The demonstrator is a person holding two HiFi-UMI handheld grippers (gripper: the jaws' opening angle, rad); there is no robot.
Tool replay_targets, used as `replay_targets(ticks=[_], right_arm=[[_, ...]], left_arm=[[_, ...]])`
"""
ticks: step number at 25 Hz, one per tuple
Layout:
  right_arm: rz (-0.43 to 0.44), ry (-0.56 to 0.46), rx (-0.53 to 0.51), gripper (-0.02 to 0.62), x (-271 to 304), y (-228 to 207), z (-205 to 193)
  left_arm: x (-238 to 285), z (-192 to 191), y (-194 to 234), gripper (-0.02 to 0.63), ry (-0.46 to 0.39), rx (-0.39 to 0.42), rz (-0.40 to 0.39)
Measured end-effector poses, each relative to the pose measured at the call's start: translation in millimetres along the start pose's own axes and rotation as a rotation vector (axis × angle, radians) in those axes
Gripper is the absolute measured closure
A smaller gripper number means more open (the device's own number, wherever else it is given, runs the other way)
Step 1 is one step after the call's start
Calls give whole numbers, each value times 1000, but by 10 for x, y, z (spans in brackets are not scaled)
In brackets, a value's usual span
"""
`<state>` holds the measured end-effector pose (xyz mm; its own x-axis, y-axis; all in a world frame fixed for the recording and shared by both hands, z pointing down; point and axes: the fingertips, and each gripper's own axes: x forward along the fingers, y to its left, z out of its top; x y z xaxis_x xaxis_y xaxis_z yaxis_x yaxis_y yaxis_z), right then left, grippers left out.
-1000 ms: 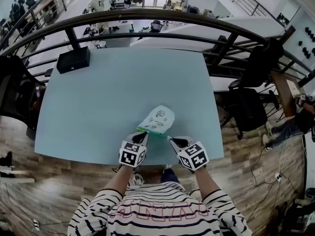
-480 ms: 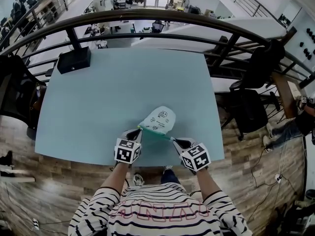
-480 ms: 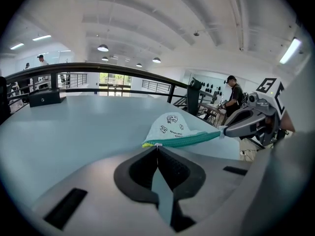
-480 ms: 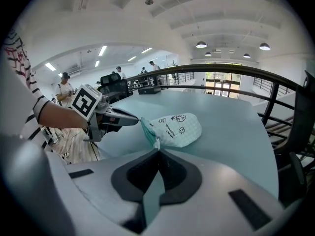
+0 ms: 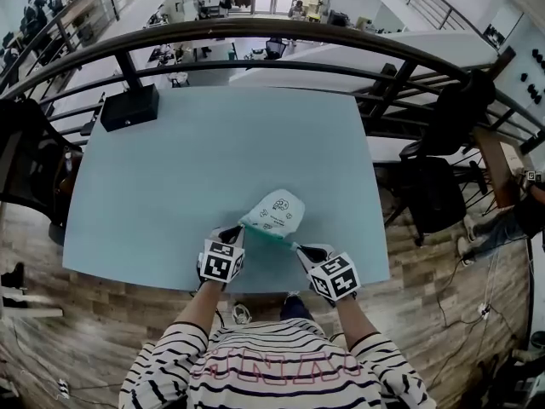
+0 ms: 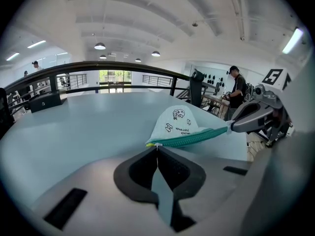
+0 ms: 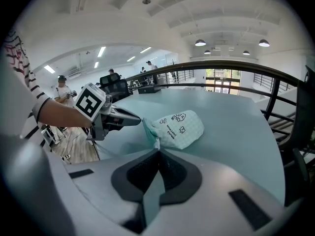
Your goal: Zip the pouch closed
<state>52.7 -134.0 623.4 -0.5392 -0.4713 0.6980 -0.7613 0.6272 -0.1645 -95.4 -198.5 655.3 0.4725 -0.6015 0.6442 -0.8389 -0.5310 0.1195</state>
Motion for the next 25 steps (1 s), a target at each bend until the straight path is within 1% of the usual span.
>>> replay_targets(ticks=[5, 8, 13, 18, 25], right_arm=[[30, 9, 25, 568, 26, 34, -33], [34, 12, 29, 568, 39, 59, -72], [17, 19, 33, 566, 53, 84, -147], [-17, 3, 58, 566, 53, 76, -172], [-39, -10, 84, 565, -15, 94, -209]], left_arm=[[10, -33, 8, 580, 18, 24, 2], [22, -64, 4, 580, 37, 41, 3], [41, -116, 7, 578, 55, 64, 3], [25, -214, 44, 578, 86, 51, 12], [-120, -202, 95, 578, 64, 41, 32]])
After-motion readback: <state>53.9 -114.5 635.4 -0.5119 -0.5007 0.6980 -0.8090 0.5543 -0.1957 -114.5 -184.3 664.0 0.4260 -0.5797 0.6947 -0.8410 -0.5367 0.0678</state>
